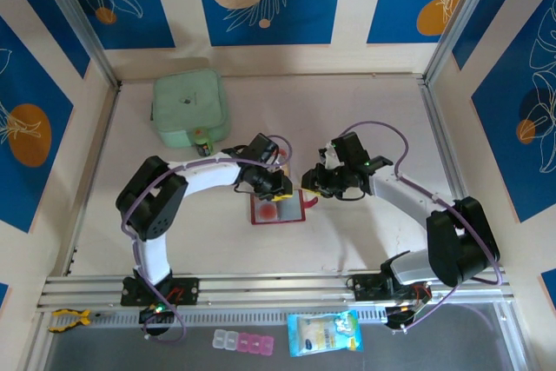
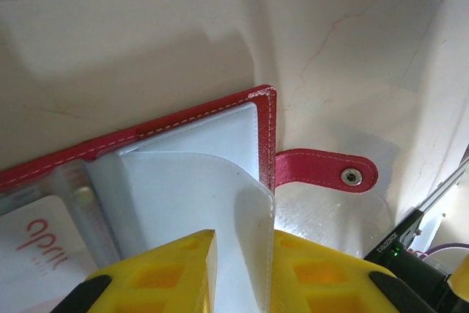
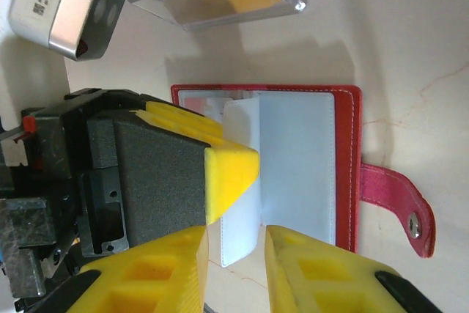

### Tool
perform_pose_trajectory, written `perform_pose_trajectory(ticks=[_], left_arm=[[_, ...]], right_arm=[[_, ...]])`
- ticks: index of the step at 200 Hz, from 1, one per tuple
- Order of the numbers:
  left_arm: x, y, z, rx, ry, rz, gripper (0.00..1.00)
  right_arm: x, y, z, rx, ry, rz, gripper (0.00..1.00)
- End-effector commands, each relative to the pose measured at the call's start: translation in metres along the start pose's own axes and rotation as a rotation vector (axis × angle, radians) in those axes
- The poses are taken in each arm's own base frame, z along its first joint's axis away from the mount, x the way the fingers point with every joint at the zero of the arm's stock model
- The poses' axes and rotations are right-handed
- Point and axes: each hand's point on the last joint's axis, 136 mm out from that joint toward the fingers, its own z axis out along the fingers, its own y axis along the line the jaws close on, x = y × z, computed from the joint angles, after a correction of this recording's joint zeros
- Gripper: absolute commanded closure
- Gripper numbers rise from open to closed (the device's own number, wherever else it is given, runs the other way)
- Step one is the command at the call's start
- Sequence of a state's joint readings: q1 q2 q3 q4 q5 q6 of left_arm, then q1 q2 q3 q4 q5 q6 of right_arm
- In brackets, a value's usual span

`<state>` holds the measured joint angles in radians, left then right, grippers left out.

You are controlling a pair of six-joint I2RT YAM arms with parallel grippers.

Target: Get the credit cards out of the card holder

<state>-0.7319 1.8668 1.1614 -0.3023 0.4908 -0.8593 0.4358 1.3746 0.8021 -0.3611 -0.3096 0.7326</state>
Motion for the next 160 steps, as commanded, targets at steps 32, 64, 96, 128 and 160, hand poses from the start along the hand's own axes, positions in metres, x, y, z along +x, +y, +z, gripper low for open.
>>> perform_pose_trajectory(ticks=[32, 64, 96, 128, 160], left_arm=[[0.0, -0.013, 0.003, 0.017, 0.021, 0.014, 0.65], [-0.002, -0.016, -0.002, 0.013, 0.01, 0.029, 0.61], [-0.004, -0.018, -0.006, 0.018, 0.0, 0.033, 0.58], [-0.005, -0.013, -0.012, -0.001, -0.018, 0.036, 0.58], [-0.003, -0.002, -0.018, -0.012, -0.041, 0.017, 0.57]], right_arm=[[0.005, -0.005, -0.005, 0.009, -0.001, -0.002, 0.72], [0.003, -0.001, -0.005, 0.002, -0.001, -0.001, 0.72], [0.002, 0.001, -0.005, -0.002, -0.003, 0.0, 0.72], [0.001, 0.004, 0.0, -0.012, 0.016, 0.001, 0.72], [0.006, 0.009, 0.009, -0.012, 0.047, -0.011, 0.72]])
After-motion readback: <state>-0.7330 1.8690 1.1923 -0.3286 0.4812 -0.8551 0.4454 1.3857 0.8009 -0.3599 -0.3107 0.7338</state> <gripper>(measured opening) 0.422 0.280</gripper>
